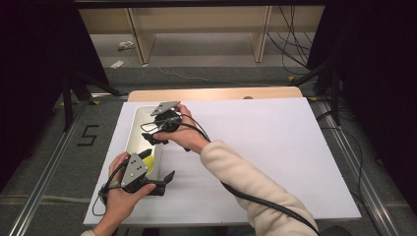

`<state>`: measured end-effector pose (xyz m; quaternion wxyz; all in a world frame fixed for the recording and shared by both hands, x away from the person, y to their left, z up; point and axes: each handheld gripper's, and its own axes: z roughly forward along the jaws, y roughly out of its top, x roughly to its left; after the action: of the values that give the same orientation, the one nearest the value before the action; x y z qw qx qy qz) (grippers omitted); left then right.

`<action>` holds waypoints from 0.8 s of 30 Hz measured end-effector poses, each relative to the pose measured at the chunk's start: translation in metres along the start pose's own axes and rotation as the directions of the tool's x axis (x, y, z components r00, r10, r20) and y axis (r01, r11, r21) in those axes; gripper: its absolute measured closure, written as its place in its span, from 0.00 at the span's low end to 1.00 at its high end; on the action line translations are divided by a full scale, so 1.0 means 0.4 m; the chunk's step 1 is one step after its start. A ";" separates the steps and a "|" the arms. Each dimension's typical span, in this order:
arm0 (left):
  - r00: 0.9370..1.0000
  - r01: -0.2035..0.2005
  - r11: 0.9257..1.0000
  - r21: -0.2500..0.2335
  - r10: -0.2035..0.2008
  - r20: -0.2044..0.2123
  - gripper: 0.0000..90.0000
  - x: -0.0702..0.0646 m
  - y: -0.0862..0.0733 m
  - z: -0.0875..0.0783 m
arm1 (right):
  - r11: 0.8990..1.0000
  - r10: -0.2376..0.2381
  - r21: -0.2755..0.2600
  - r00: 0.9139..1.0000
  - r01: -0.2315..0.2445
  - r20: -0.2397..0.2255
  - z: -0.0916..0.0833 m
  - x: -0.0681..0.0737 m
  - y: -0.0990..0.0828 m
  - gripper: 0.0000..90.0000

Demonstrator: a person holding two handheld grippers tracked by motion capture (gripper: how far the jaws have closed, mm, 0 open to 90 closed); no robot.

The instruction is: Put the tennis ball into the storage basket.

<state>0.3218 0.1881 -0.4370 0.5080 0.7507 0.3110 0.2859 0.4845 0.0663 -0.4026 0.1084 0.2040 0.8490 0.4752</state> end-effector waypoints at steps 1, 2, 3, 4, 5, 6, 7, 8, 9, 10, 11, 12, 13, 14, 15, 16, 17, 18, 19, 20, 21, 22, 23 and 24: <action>1.000 -0.001 1.000 0.001 0.001 0.000 0.00 0.000 0.000 0.000 | 1.000 0.003 -0.001 1.000 -0.003 0.000 -0.004 -0.001 -0.001 0.21; 1.000 -0.001 1.000 0.000 0.001 0.000 0.00 0.000 0.000 0.000 | 1.000 0.002 -0.004 1.000 -0.002 0.000 -0.007 -0.002 -0.001 0.21; 1.000 0.000 1.000 0.000 0.000 0.000 0.00 0.000 0.001 0.000 | 1.000 0.001 -0.004 1.000 -0.001 0.000 -0.011 -0.003 -0.002 0.21; 1.000 -0.002 1.000 0.001 0.002 -0.001 0.00 0.000 0.001 -0.001 | 1.000 0.001 -0.004 1.000 -0.001 0.002 -0.015 -0.004 -0.003 0.21; 1.000 -0.002 1.000 0.001 0.002 -0.001 0.00 0.001 0.000 -0.001 | 1.000 -0.002 -0.005 1.000 0.002 0.004 -0.018 -0.005 -0.004 0.21; 1.000 -0.003 1.000 0.001 0.003 -0.002 0.00 0.001 0.000 -0.001 | 1.000 0.000 -0.003 1.000 0.000 0.003 -0.022 -0.007 -0.005 0.21; 1.000 -0.002 1.000 -0.001 0.002 -0.003 0.00 0.002 0.000 -0.002 | 1.000 0.003 -0.006 1.000 -0.003 0.003 -0.025 -0.008 -0.006 0.21; 1.000 -0.002 1.000 -0.001 0.002 -0.003 0.00 0.002 0.000 -0.002 | 1.000 0.006 -0.009 1.000 -0.006 0.003 -0.029 -0.010 -0.008 0.21; 1.000 -0.003 1.000 -0.001 0.003 -0.003 0.00 0.002 0.000 -0.002 | 1.000 0.007 -0.012 1.000 -0.007 0.005 -0.032 -0.012 -0.010 0.21; 1.000 -0.002 1.000 0.000 0.002 -0.002 0.00 0.001 0.000 -0.002 | 1.000 0.007 -0.012 1.000 -0.007 0.006 -0.036 -0.015 -0.012 0.21; 1.000 -0.003 1.000 0.000 0.003 -0.001 0.00 0.000 0.000 -0.002 | 1.000 0.012 -0.009 1.000 -0.012 0.007 -0.041 -0.017 -0.014 0.21; 1.000 -0.002 1.000 -0.001 0.002 -0.001 0.00 0.000 0.001 -0.001 | 1.000 0.014 -0.012 1.000 -0.014 0.012 -0.044 -0.020 -0.017 0.21; 1.000 -0.003 1.000 -0.001 0.003 -0.001 0.00 0.000 0.001 -0.002 | 1.000 0.013 -0.009 1.000 -0.013 0.012 -0.048 -0.022 -0.019 0.21; 1.000 -0.003 1.000 -0.001 0.003 -0.001 0.00 0.000 0.001 -0.002 | 1.000 0.016 -0.011 1.000 -0.016 0.018 -0.053 -0.026 -0.022 0.21; 1.000 -0.003 1.000 -0.001 0.003 -0.002 0.00 0.000 0.001 -0.002 | 1.000 0.018 -0.011 1.000 -0.018 0.017 -0.055 -0.028 -0.023 0.21; 1.000 -0.003 1.000 -0.001 0.003 -0.002 0.00 0.001 0.001 -0.002 | 1.000 0.020 -0.010 1.000 -0.020 0.020 -0.060 -0.032 -0.027 0.21; 1.000 -0.002 1.000 -0.001 0.002 -0.003 0.00 0.001 0.001 -0.002 | 1.000 0.023 -0.009 0.999 -0.023 0.023 -0.064 -0.036 -0.030 0.21; 1.000 -0.002 1.000 -0.001 0.002 -0.003 0.00 0.001 0.001 -0.002 | 1.000 0.025 -0.010 0.999 -0.025 0.028 -0.068 -0.039 -0.033 0.21; 1.000 -0.002 1.000 -0.001 0.002 -0.002 0.00 0.001 0.001 -0.002 | 1.000 0.026 -0.009 0.999 -0.026 0.030 -0.071 -0.043 -0.036 0.21; 1.000 -0.004 1.000 -0.001 0.004 -0.003 0.00 0.001 0.001 -0.003 | 1.000 0.029 -0.009 0.999 -0.029 0.032 -0.075 -0.046 -0.039 0.21; 1.000 -0.002 1.000 -0.002 0.002 -0.003 0.00 0.001 0.001 -0.003 | 0.999 0.035 -0.010 0.999 -0.035 0.033 -0.078 -0.049 -0.042 0.21; 1.000 -0.002 1.000 -0.003 0.002 -0.003 0.00 0.001 0.002 -0.003 | 0.999 0.037 -0.007 0.999 -0.036 0.032 -0.082 -0.052 -0.046 0.21; 1.000 0.000 1.000 -0.004 0.000 -0.004 0.00 0.001 0.002 -0.003 | 0.999 0.041 -0.006 0.999 -0.041 0.034 -0.085 -0.054 -0.049 0.21; 1.000 0.001 1.000 -0.004 -0.001 -0.004 0.00 0.001 0.002 -0.003 | 0.999 0.043 -0.007 0.998 -0.042 0.038 -0.088 -0.057 -0.053 0.21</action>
<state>0.3211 0.1890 -0.4359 0.5091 0.7489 0.3116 0.2879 0.4865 0.0194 -0.4023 0.1148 0.2306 0.8409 0.4759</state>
